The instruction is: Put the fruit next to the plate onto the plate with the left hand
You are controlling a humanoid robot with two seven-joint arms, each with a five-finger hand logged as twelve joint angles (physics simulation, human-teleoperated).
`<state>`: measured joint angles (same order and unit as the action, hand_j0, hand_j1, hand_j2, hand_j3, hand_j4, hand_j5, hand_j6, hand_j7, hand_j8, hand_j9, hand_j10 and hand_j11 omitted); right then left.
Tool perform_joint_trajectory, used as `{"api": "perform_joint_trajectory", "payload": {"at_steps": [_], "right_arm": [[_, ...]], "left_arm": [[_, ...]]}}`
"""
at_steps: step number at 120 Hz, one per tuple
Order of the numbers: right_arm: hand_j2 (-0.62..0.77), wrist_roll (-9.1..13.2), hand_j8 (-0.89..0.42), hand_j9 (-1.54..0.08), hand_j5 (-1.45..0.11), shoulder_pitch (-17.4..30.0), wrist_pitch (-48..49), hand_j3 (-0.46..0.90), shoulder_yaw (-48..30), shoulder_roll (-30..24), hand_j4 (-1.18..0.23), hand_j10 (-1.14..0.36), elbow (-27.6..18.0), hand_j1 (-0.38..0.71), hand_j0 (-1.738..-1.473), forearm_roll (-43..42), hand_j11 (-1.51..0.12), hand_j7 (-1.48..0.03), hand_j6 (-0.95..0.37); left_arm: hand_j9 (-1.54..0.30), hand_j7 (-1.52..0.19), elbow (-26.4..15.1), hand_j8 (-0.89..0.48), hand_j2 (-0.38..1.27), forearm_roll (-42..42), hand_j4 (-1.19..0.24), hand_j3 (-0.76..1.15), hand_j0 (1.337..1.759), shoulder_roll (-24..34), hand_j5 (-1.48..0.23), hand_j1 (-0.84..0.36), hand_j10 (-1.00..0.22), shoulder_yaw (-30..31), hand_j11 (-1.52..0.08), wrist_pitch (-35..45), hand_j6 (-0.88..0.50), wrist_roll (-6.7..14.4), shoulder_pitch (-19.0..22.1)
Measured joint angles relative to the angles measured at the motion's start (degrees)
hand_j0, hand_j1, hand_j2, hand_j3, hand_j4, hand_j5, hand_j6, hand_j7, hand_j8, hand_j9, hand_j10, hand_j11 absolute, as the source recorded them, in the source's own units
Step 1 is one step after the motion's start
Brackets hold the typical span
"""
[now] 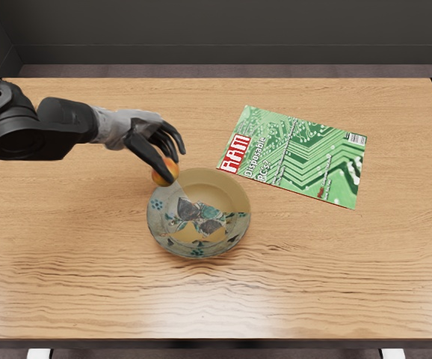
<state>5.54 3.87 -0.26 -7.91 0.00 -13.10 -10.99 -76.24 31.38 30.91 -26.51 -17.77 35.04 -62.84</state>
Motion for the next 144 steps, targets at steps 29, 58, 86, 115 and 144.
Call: {"api": "perform_joint_trajectory", "payload": {"at_steps": [29,58,86,115,144], "right_arm": [[0.0,0.0,-0.02,-0.02,-0.02,0.0,0.0,0.0,0.0,0.0,-0.02,-0.02,0.0,-0.33,-1.658,0.0,-0.02,-0.02,-0.02],[0.0,0.0,-0.02,-0.02,-0.02,0.0,0.0,0.0,0.0,0.0,-0.02,-0.02,0.0,-0.33,-1.658,0.0,-0.02,-0.02,-0.02],[0.0,0.0,-0.02,-0.02,-0.02,0.0,0.0,0.0,0.0,0.0,-0.02,-0.02,0.0,-0.33,-1.658,0.0,-0.02,-0.02,-0.02],[0.0,0.0,-0.02,-0.02,-0.02,0.0,0.0,0.0,0.0,0.0,-0.02,-0.02,0.0,-0.33,-1.658,0.0,-0.02,-0.02,-0.02],[0.0,0.0,-0.02,-0.02,-0.02,0.0,0.0,0.0,0.0,0.0,-0.02,-0.02,0.0,-0.33,-1.658,0.0,-0.02,-0.02,-0.02]], "left_arm": [[-0.97,-1.0,-0.1,-0.42,0.45,-0.2,-0.72,0.0,1.657,-5.6,-1.0,-0.38,-0.54,1.6,-0.96,-0.7,-0.71,0.0,1.1],[-0.74,-0.76,0.0,-0.35,0.35,0.2,-0.55,0.0,1.657,-6.1,-0.76,-0.23,-0.42,4.3,-0.73,-0.5,-0.55,0.0,0.2],[-0.3,-0.3,0.0,-0.16,0.12,-3.3,-0.22,0.0,1.658,-1.0,-0.3,0.11,-0.18,-0.5,-0.3,-6.6,-0.22,0.0,0.4],[-0.15,-0.15,0.3,-0.1,0.05,-17.1,-0.12,0.0,1.658,12.5,-0.15,0.22,-0.1,-8.6,-0.15,-16.1,-0.12,0.0,2.6],[-0.07,-0.08,2.3,-0.05,0.02,-30.3,-0.06,0.0,1.658,23.2,-0.08,0.28,-0.05,-9.7,-0.07,-17.2,-0.06,0.0,9.2]]}}
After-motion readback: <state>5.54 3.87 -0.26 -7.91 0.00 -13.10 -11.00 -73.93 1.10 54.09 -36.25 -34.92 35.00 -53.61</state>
